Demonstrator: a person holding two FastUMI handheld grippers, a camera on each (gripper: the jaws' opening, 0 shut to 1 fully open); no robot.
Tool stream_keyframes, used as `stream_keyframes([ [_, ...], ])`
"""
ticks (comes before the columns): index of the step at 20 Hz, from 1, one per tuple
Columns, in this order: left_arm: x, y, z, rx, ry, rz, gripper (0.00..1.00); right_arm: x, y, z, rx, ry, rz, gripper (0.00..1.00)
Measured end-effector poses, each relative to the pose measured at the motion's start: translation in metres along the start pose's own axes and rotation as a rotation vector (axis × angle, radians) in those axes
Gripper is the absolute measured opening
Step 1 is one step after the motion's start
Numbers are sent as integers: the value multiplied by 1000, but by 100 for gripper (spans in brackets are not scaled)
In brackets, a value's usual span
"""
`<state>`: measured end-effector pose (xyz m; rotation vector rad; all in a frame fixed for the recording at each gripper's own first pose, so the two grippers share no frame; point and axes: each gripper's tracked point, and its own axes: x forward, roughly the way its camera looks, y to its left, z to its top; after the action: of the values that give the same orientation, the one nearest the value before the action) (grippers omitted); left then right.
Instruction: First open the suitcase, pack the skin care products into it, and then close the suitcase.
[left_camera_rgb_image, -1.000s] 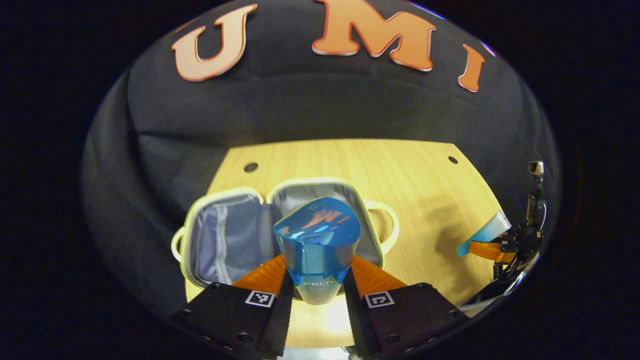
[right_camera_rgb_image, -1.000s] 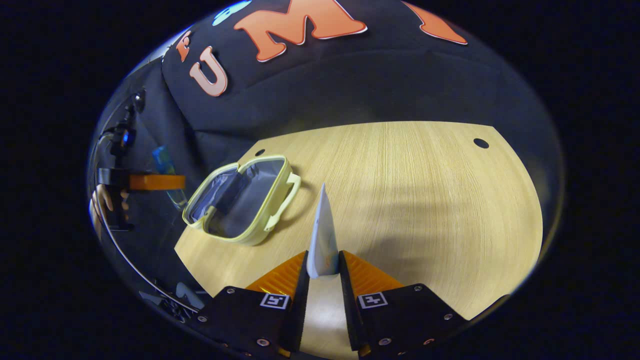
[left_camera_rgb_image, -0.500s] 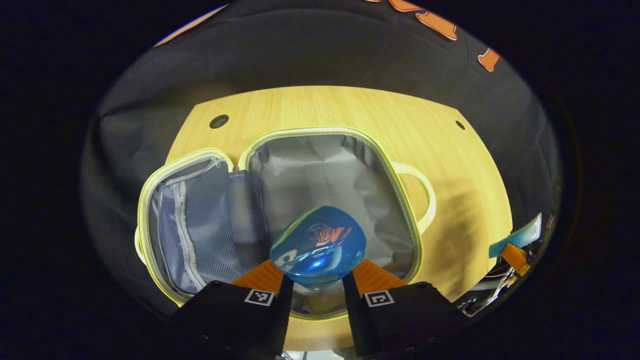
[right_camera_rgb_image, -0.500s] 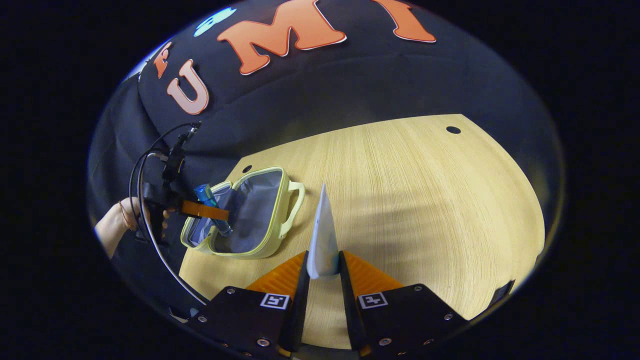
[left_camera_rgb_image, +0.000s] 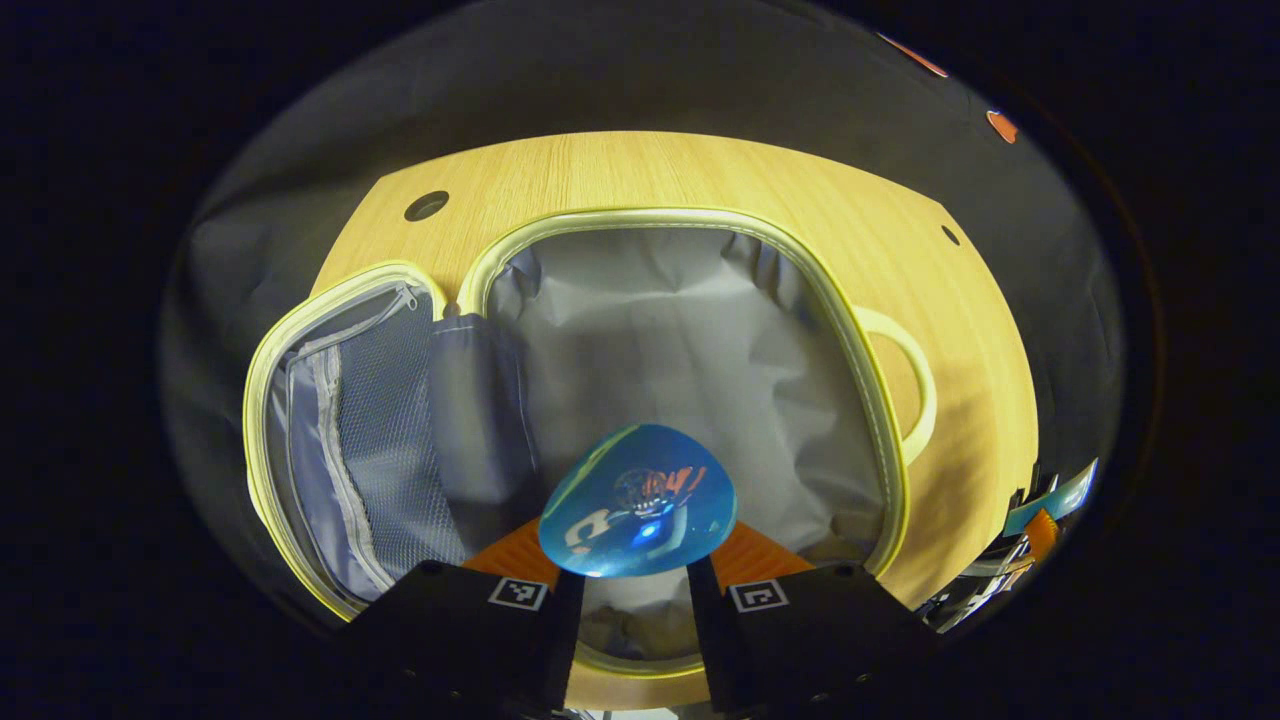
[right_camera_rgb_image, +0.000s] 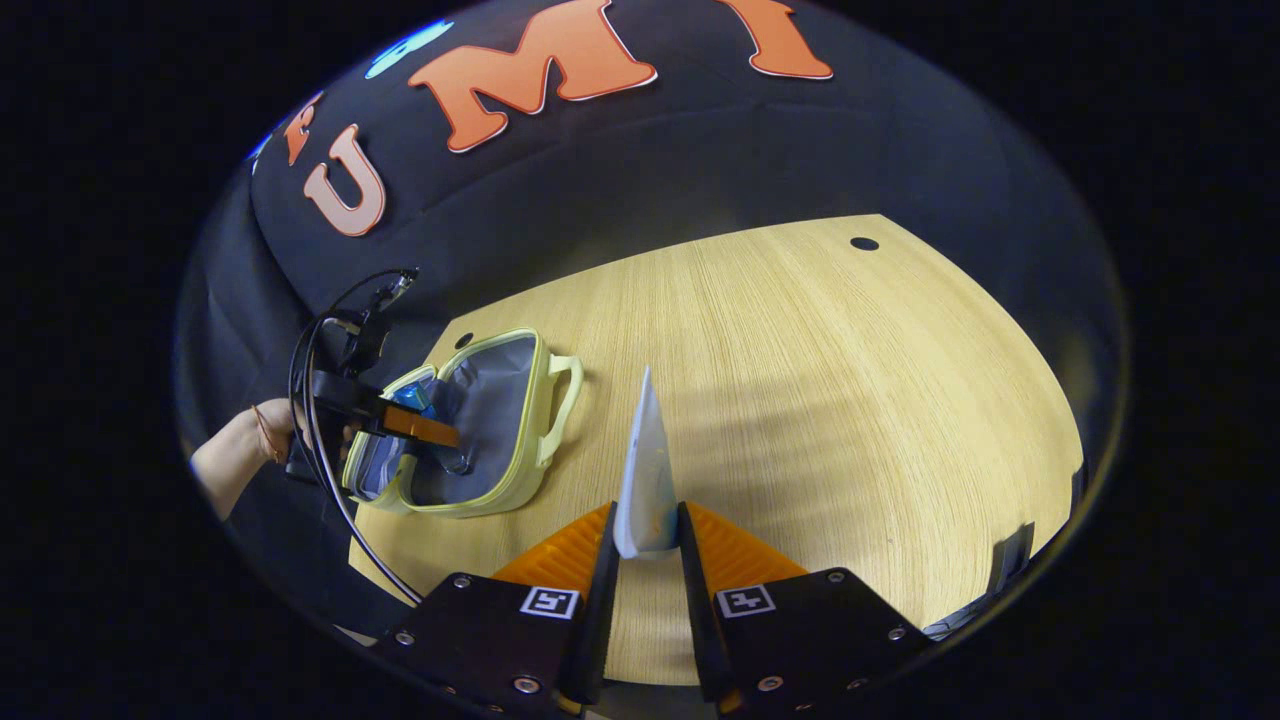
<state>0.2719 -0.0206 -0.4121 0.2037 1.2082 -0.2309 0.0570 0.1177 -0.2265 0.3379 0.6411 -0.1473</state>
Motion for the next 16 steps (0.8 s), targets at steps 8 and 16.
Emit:
stream_keyframes([
  [8,-1,10,25,74,-62,44,54,7,7,7,7,25,11,36],
  [16,-31,3,46,72,-201,40,100,9,21,40,-62,14,38,36],
])
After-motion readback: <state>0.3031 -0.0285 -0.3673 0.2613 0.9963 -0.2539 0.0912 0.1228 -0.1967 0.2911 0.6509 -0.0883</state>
